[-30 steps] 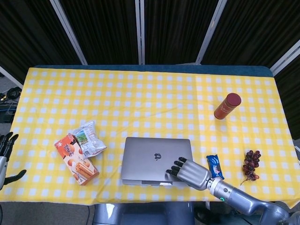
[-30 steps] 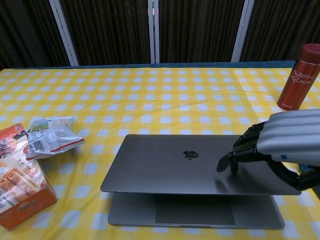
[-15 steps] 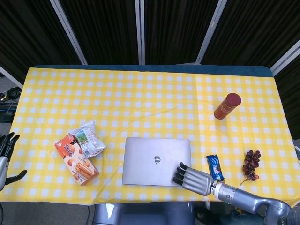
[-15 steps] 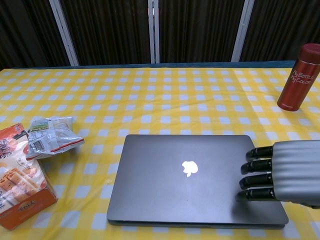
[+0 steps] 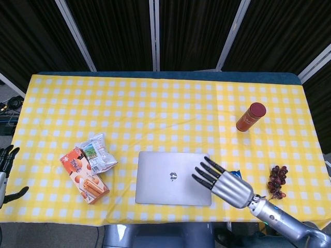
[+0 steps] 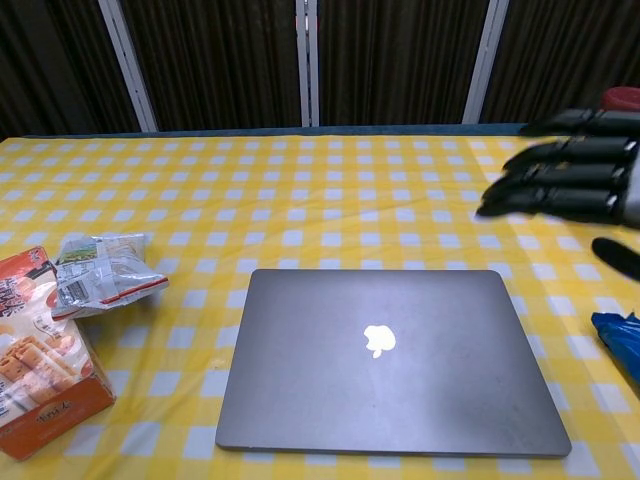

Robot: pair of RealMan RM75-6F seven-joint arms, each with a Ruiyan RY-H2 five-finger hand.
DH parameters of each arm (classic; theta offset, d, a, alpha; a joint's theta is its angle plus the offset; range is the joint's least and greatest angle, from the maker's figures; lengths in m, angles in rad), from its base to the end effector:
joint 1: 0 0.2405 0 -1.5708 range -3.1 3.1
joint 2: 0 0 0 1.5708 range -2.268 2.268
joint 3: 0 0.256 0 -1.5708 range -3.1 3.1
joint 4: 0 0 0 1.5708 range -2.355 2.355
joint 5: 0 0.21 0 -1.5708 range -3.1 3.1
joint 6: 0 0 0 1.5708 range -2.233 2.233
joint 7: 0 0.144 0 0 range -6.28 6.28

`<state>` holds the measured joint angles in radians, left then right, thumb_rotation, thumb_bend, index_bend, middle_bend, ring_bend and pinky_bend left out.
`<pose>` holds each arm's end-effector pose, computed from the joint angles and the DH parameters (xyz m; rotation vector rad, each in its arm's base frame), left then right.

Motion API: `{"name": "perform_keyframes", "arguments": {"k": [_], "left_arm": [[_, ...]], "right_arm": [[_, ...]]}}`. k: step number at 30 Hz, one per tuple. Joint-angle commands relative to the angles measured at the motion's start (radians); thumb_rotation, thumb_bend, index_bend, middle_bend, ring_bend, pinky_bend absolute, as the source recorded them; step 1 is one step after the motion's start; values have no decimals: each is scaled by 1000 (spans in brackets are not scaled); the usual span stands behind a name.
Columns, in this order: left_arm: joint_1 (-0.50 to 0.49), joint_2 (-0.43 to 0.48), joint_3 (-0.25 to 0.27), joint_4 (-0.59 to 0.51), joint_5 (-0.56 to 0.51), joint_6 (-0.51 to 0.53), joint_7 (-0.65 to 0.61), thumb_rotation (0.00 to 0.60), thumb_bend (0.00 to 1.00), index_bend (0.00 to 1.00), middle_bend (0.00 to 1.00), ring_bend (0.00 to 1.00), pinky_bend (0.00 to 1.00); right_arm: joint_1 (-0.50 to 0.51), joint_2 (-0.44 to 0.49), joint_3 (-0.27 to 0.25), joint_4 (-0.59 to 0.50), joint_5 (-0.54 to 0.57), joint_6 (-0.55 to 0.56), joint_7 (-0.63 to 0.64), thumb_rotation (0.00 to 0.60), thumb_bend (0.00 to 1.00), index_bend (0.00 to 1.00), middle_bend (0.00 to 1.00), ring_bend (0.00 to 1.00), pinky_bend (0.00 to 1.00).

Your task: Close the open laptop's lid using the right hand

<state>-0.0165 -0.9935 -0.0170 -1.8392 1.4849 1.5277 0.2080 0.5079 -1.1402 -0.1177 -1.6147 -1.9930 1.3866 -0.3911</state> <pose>-0.2882 0.1517 0.1801 -1.3744 -0.8669 -0.7693 -0.1901 -0.2212 0.0942 2.1602 -0.0479 1.0149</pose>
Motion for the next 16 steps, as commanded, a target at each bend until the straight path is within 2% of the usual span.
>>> {"name": "perform_keyframes", "arguments": {"k": [1, 7, 12, 16], "left_arm": [[2, -6, -1, 9, 15, 14, -7, 600, 0, 0, 0, 0, 0], [8, -23, -5, 39, 53, 50, -35, 600, 0, 0, 0, 0, 0], [12, -21, 0, 44, 66, 58, -55, 600, 0, 0, 0, 0, 0], [17, -15, 2, 42, 75, 67, -66, 600, 0, 0, 0, 0, 0]], "right_arm": [[-174, 12, 45, -41, 178, 198, 118, 600, 0, 0, 0, 0, 0], [-261, -11, 55, -32, 268, 268, 188, 600, 0, 0, 0, 0, 0], [-319, -36, 61, -3, 340, 277, 233, 600, 0, 0, 0, 0, 0], [-342, -50, 71, 31, 343, 293, 259, 600, 0, 0, 0, 0, 0]]}}
